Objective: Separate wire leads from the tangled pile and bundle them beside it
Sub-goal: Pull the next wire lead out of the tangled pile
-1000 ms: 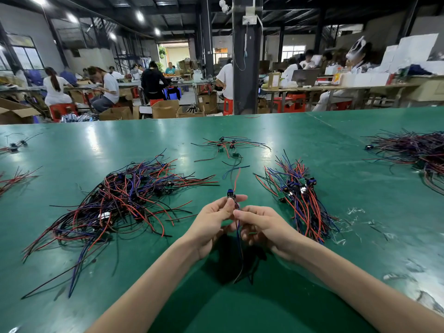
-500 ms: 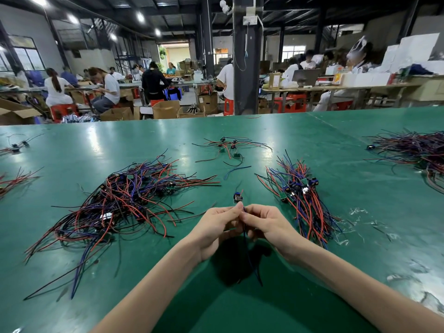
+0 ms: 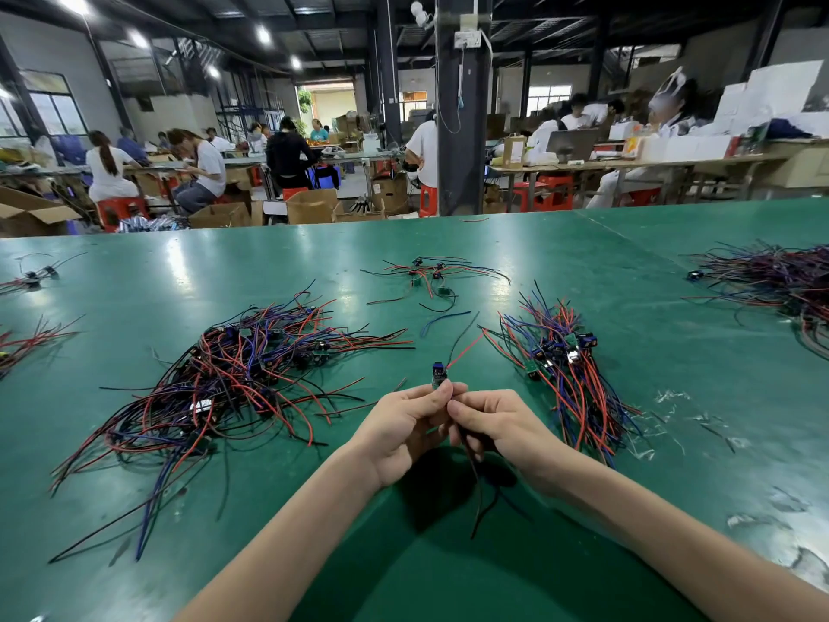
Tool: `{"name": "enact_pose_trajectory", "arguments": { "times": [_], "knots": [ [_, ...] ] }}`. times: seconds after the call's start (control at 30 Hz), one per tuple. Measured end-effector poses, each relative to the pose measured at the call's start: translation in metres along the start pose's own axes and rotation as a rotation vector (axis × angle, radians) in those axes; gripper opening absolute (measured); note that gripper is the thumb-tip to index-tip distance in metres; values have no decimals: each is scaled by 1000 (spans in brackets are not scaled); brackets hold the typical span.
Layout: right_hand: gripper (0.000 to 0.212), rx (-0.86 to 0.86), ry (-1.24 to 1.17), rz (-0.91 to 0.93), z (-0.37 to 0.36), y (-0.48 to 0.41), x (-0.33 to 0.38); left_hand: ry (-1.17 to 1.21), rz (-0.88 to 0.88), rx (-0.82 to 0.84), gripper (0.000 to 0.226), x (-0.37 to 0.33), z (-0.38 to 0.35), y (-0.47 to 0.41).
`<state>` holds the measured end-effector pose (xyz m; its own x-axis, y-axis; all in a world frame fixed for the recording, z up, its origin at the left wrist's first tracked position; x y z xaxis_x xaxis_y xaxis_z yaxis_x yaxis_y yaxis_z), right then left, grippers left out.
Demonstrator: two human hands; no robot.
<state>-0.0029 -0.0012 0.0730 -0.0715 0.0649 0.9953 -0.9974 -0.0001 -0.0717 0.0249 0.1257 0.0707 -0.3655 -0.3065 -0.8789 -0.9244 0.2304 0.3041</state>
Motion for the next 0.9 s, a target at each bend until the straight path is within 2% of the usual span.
{"name": "enact_pose_trajectory", "arguments": {
  "times": [0.3, 0.6, 0.67, 0.73, 0.8, 0.9],
  "knots": [
    [36, 32, -34, -24, -1, 1, 1, 70, 7, -40, 13, 3, -1, -1],
    [36, -7, -41, 6, -4, 3, 4, 70, -140, -30, 13, -1, 0, -2],
    [34, -19, -41, 5, -4, 2, 2, 24, -231, -29, 13, -2, -1, 0],
    [34, -39, -3, 6, -2, -1, 0, -167, -454, -84, 13, -4, -1, 2],
    [36, -51, 21, 4, 1, -2, -1, -356, -656, -146, 24, -5, -1, 2],
    [37, -57, 24, 18, 2, -3, 1, -361, -701, -174, 28, -6, -2, 4]
  ]
}}
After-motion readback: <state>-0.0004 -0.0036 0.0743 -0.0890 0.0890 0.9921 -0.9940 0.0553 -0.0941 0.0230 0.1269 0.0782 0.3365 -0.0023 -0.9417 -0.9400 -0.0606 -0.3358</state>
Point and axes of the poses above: each hand's wrist, its own y-axis away from the middle knuckle, its own z-axis out of the back of the hand, x = y × z, the point moved 2 cm from there along -y, towards the middle knuckle, and after that the axes turned 12 degrees about -x, right-handed, at the moved point
